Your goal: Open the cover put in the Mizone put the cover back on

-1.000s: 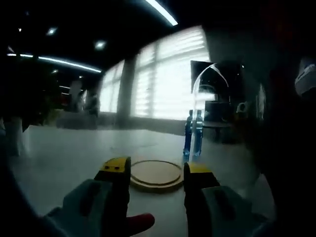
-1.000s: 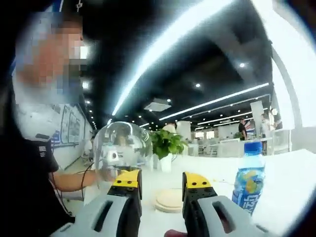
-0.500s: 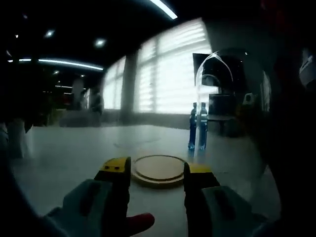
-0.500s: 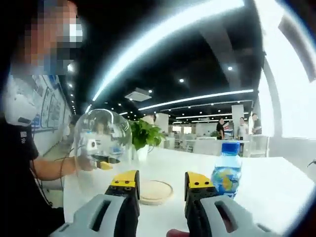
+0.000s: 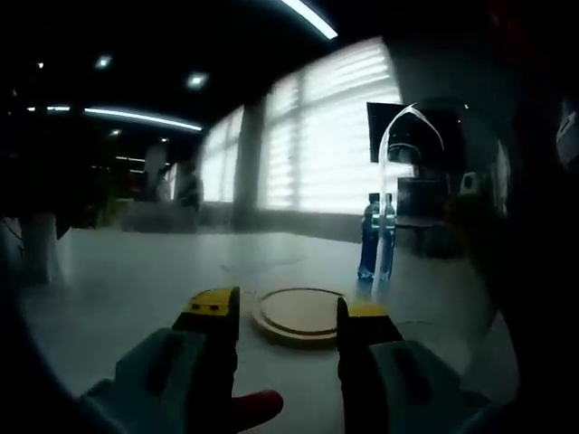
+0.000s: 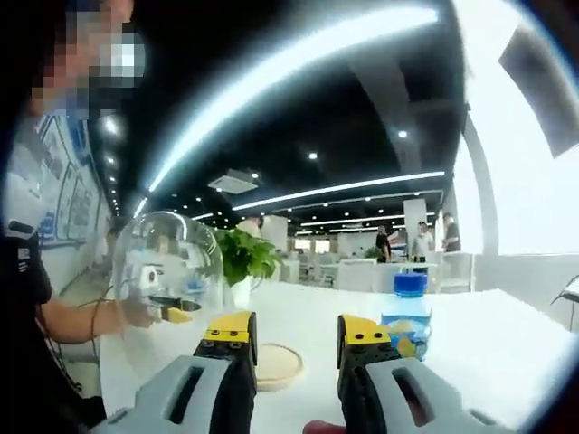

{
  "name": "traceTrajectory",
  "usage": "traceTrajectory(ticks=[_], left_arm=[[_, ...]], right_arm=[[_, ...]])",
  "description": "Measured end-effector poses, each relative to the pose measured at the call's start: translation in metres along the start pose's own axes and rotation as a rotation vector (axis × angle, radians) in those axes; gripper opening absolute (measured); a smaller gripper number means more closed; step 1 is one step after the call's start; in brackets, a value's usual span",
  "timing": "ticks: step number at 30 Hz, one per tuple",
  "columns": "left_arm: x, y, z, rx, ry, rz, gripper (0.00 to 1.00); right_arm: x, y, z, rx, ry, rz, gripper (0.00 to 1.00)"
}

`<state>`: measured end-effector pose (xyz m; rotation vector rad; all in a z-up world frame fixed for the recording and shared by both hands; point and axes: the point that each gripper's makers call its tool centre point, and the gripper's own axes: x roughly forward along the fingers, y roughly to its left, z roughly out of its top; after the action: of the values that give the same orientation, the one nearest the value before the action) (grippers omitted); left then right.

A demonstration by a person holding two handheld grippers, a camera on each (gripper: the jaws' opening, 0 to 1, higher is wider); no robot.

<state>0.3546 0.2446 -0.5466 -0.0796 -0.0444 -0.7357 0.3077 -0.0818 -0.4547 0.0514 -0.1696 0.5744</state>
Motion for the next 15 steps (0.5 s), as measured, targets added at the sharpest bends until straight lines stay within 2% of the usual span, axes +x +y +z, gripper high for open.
traceTrajectory(ticks=[2,3,6,9,12,15], left_arm=[[0.0,0.002,-0.001,-0.004,0.0,0.009,0.35],[0.001,0.004,-0.002,-0.005,-0.001,0.014,0.34],[0.001,0.003,-0.003,-0.012,0.0,0.019,0.34],[0.002,0.002,-0.007,0.005,0.017,0.022,0.34],[0.003,0.001,-0.01,0.015,0.03,0.021,0.34],[0.003,-0.002,-0.01,0.021,0.033,0.013,0.34]], right_arm=[[-0.003,-0.019,0.009,0.048,-0.029,-0.094,0.27],[-0.005,-0.028,0.012,0.043,-0.035,-0.14,0.27],[-0.006,-0.042,0.018,-0.029,-0.013,-0.22,0.27],[-0.001,-0.043,0.019,-0.07,0.013,-0.225,0.27],[0.007,-0.042,0.018,-0.054,0.039,-0.211,0.28],[0.014,-0.049,0.017,-0.089,0.056,-0.24,0.32]])
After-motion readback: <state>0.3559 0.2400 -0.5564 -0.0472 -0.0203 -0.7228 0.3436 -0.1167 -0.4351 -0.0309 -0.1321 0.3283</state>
